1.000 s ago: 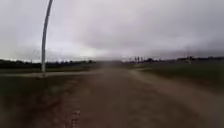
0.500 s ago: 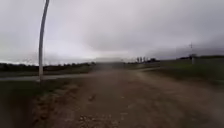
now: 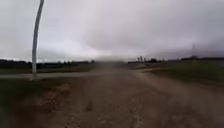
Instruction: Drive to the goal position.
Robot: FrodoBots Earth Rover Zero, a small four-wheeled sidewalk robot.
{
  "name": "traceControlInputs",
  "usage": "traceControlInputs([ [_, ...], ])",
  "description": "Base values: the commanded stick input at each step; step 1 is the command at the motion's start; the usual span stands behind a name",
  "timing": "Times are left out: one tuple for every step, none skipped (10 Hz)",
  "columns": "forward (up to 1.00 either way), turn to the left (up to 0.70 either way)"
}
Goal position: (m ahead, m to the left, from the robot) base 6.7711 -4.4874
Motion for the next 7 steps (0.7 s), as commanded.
traceControlInputs([
  [0.85,0.0],
  [0.85,-0.07],
  [0.85,-0.18],
  [0.85,-0.3],
  [0.85,-0.21],
  [0.85,0.0],
  [0.85,0.0],
])
